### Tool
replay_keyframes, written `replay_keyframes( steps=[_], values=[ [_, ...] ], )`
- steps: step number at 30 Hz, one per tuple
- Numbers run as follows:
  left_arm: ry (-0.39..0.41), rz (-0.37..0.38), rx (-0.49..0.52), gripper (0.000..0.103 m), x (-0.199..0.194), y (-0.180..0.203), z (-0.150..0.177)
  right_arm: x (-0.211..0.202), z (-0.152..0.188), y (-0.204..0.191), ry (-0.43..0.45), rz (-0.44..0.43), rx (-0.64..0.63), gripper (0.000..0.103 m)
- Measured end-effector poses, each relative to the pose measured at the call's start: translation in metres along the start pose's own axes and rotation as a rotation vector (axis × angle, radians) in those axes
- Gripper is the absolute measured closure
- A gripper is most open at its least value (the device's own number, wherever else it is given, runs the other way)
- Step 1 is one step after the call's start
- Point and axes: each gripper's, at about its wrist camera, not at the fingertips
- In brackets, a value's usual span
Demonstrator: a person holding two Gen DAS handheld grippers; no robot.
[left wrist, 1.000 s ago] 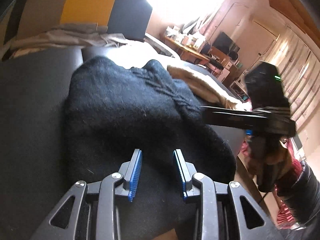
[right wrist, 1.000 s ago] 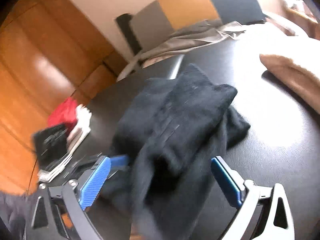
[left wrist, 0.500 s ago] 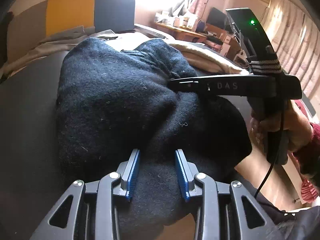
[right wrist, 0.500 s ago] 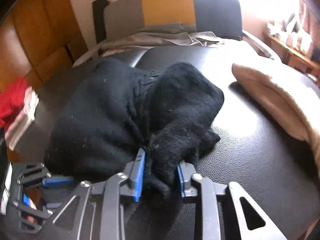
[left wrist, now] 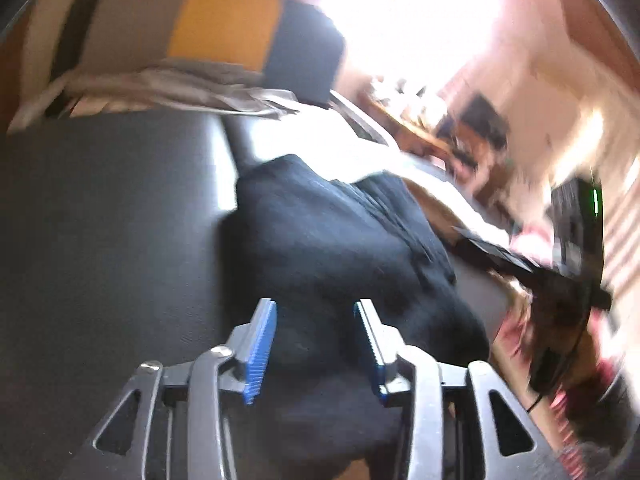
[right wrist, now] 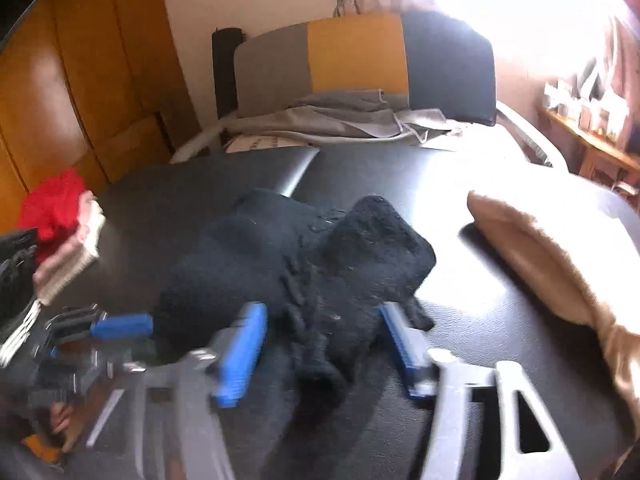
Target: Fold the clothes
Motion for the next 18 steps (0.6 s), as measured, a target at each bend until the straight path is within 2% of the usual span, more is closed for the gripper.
replay_keyframes(
  steps=[2, 4, 7, 11, 13, 16, 18],
  values=[
    [-0.011, 0.057, -0.076, 0.054, 0.0, -0.027, -0.011, -0.003, 0.003, 0.018, 0.015, -0.039, 0.112, 0.0],
    [-0.041, 0.085, -0.095, 0.054, 0.009, -0.043, -0.017, 0.003, 0.008, 0.035, -0.011, -0.073, 0.195, 0.0],
    [-0.084, 0.121, -0.106, 0.054, 0.029, -0.055, -0.026, 0.023, 0.016, 0.047, -0.064, -0.137, 0.244, 0.0],
    [-0.097, 0.223, -0.13, 0.052, 0.053, -0.064, -0.039, 0.051, 0.027, 0.063, -0.136, -0.223, 0.304, 0.0],
    [-0.113, 0.27, -0.139, 0.051, 0.068, -0.064, -0.045, 0.062, 0.027, 0.06, -0.137, -0.239, 0.288, 0.0],
    [-0.151, 0.342, -0.201, 0.04, 0.086, -0.066, -0.05, 0.073, 0.022, 0.052, -0.114, -0.249, 0.237, 0.0],
    [-0.178, 0.342, -0.205, 0.04, 0.097, -0.061, -0.051, 0.079, 0.02, 0.045, -0.108, -0.24, 0.188, 0.0]
  ],
)
Point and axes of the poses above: each gripper's, at about its wrist camera, not at the fingertips, and x roughly the way its jaws point, y to its right, z to its underside, and after that the axes turned 3 degrees about z, right-handed
